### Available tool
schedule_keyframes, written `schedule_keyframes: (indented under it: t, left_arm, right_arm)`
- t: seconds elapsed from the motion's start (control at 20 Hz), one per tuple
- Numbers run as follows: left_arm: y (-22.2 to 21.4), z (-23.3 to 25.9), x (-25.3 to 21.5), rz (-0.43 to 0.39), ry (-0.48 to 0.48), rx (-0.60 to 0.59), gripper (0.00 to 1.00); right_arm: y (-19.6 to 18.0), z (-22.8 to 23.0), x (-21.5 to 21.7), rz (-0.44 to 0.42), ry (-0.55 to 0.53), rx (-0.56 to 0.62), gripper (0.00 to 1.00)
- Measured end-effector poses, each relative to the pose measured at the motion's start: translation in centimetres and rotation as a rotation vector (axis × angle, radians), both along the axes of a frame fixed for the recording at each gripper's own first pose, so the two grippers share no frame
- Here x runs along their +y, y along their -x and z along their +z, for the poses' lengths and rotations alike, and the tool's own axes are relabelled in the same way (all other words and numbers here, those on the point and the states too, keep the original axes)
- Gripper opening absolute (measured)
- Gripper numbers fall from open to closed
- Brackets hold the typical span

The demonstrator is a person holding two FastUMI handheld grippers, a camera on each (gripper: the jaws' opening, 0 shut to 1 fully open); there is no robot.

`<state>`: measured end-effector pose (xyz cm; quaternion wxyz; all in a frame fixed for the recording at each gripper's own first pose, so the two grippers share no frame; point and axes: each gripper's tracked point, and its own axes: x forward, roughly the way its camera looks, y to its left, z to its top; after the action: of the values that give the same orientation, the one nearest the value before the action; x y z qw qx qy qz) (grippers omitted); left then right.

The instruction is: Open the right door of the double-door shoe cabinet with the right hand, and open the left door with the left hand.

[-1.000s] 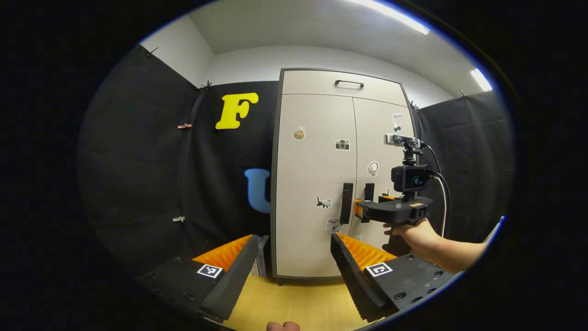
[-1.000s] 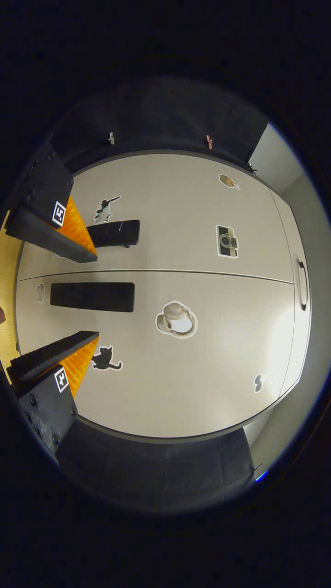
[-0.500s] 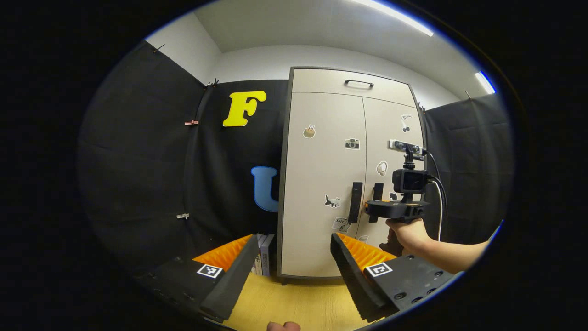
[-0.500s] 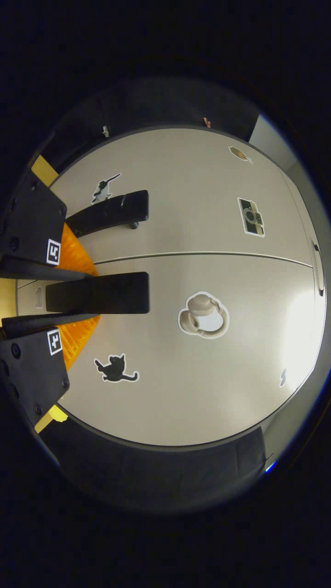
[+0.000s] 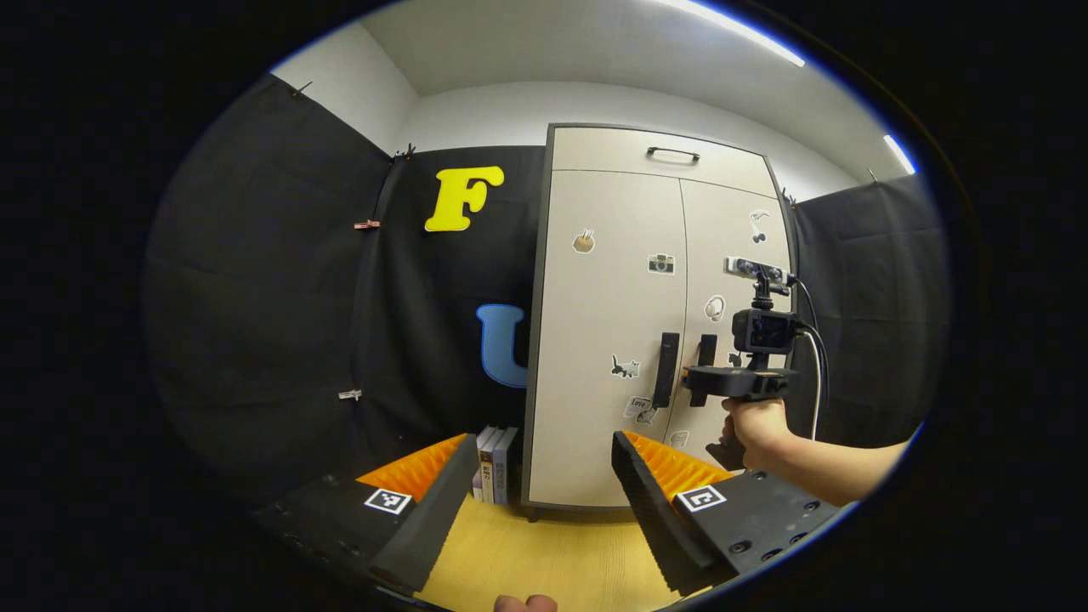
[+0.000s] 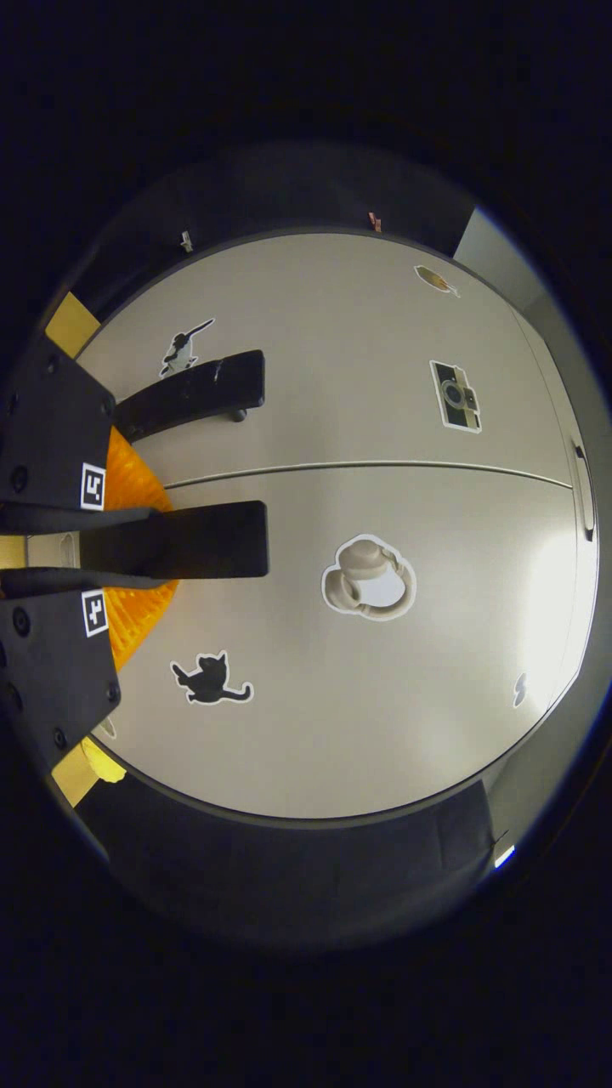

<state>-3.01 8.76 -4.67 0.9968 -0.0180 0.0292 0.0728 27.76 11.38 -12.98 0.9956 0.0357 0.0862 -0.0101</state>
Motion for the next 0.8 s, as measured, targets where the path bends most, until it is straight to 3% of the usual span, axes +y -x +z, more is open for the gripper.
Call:
schedule_keyframes:
  t: [0.05,0.8]
  left_arm:
    - [0.3,0.0,0.0,0.004,0.001,0.001,0.98]
    - [2.5,1.1,-2.3,0.039,-0.012,-0.017,0.97]
  right_arm:
    - [0.0,0.0,0.1,0.006,0.014,-0.002,0.13]
    - [4.7,1.8,-2.0,0.157,0.002,-0.047,0.13]
